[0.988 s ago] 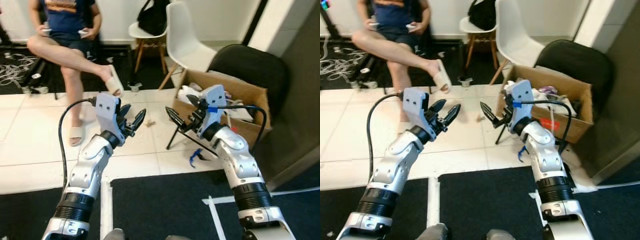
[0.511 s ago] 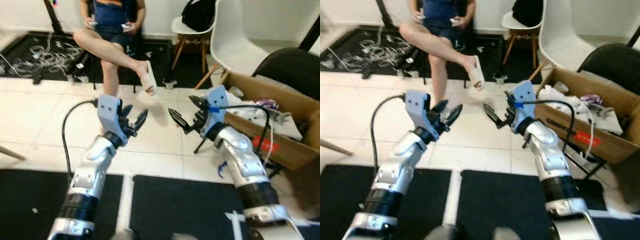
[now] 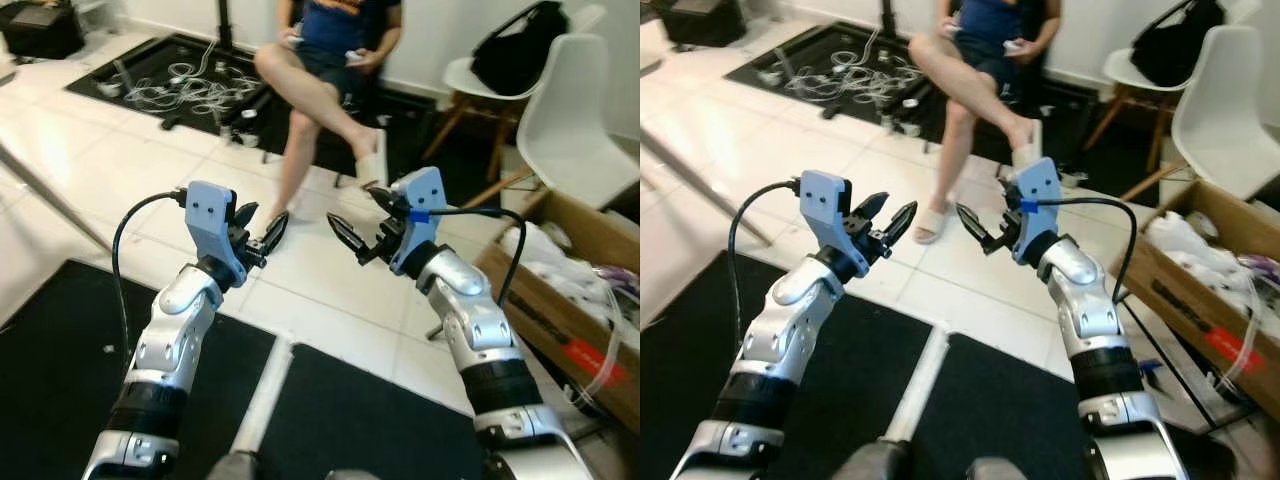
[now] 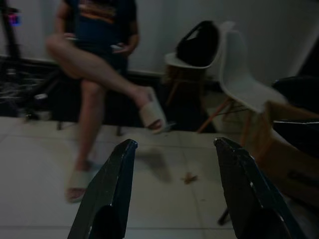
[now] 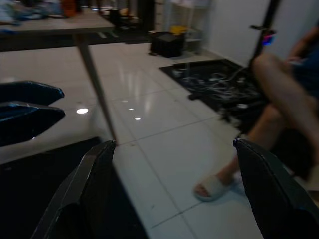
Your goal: Picking trash to rubbish bin
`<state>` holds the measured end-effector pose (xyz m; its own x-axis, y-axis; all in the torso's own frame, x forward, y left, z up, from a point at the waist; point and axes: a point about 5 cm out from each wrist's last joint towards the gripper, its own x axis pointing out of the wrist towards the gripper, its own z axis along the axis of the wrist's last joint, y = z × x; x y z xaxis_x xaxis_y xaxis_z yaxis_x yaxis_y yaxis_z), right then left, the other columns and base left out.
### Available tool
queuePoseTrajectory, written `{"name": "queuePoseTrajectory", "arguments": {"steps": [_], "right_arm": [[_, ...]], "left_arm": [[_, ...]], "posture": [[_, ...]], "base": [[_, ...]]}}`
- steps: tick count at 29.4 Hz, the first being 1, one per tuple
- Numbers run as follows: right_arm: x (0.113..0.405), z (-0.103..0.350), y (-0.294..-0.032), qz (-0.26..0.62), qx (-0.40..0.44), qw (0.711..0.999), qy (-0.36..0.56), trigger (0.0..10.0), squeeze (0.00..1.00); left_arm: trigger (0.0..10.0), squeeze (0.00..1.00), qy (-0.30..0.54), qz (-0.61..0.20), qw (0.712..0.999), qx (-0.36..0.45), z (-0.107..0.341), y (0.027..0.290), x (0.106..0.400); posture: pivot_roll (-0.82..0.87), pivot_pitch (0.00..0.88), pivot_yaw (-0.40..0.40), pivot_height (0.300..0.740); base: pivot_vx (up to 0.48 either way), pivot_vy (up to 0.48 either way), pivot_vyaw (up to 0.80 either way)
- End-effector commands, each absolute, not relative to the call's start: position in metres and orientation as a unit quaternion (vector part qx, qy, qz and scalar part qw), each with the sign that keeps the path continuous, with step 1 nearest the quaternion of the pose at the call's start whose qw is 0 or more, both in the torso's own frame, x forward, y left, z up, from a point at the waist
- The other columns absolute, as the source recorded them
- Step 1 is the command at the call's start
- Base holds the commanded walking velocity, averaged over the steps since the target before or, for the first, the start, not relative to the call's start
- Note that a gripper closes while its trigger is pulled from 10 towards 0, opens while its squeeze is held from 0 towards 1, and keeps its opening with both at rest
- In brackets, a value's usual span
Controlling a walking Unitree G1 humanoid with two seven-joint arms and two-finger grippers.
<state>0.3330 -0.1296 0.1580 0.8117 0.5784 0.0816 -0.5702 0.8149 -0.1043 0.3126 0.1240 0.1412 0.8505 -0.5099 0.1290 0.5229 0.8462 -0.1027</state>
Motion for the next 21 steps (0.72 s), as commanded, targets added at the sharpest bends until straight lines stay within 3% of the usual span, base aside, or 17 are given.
{"name": "queuePoseTrajectory", "arguments": {"steps": [1, 21], "right_arm": [[0.3326, 0.1567, -0.1318, 0.300, -0.045, 0.951, -0.053, 10.0, 0.00], [0.3331, 0.1572, -0.1319, 0.302, -0.044, 0.951, -0.053, 10.0, 0.00]], "left_arm": [[10.0, 0.00, -0.042, -0.277, 0.958, -0.065, 0.1387, 0.1207, 0.3121], [10.0, 0.00, -0.041, -0.276, 0.958, -0.068, 0.1393, 0.1209, 0.3126]], "posture": [[-0.04, 0.000, -0.048, 0.740], [-0.04, 0.000, -0.049, 0.740]], "base": [[0.000, 0.000, 0.79], [0.000, 0.000, 0.79]]}}
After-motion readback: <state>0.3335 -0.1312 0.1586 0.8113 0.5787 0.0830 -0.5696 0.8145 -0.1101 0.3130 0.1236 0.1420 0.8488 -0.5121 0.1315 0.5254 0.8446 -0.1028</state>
